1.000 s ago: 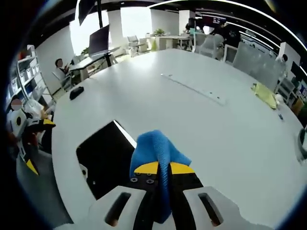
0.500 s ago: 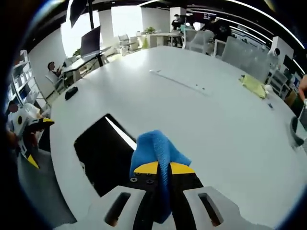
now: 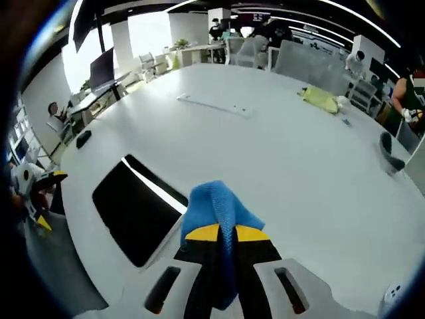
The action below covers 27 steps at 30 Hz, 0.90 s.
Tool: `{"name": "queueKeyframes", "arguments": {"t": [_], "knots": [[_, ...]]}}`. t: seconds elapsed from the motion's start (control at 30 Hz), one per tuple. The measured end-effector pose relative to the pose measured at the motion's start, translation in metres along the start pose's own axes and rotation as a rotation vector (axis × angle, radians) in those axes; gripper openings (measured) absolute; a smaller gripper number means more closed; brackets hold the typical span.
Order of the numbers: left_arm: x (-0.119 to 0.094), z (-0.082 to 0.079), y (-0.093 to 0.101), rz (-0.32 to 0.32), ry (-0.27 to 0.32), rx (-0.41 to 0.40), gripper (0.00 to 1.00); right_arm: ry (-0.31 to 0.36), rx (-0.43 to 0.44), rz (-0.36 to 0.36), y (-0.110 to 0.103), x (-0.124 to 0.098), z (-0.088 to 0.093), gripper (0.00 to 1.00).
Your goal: Wipe the mirror surface with the cleaning cloth until all visible marks leave the cleaned area.
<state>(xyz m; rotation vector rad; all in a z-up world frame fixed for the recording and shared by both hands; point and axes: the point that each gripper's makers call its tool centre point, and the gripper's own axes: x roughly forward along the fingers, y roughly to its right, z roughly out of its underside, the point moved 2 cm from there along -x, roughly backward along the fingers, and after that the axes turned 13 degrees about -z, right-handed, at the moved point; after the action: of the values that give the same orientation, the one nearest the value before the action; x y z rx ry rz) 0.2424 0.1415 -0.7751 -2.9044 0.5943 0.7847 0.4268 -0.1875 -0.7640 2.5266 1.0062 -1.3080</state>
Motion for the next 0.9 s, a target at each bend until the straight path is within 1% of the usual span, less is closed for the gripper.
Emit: {"name": "queueKeyframes", "arguments": {"t": [0.17,0.3,0.43,0.6,0.7,0.83,0.9], "knots": [[0.0,0.001,0.0,0.002,-0.004,0.003,0.99,-0.004,0.017,0.006,0.003,0.0,0.005,0.02],[0.0,0.001,0.0,-0.001,-0.006,0.003,0.99,-0.012,0.029,0.003,0.005,0.004,0.009,0.02],[0.0,0.001,0.0,-0.002,-0.006,0.003,0.99,-0.029,0.039,-0.002,0.004,0.011,0.018,0.02],[0.0,0.001,0.0,-0.001,-0.009,0.007,0.99,-0.053,0.06,-0.007,0.004,0.024,0.033,0.02],[0.0,0.002,0.0,0.0,-0.011,0.012,0.99,-0.075,0.048,-0.009,0.004,0.036,0.042,0.02],[0.0,0.002,0.0,-0.001,-0.012,0.015,0.99,-0.085,0.024,-0.004,0.002,0.043,0.047,0.02],[0.0,0.002,-0.001,-0.002,-0.012,0.014,0.99,-0.106,0.002,0.007,0.004,0.049,0.055,0.02]]}}
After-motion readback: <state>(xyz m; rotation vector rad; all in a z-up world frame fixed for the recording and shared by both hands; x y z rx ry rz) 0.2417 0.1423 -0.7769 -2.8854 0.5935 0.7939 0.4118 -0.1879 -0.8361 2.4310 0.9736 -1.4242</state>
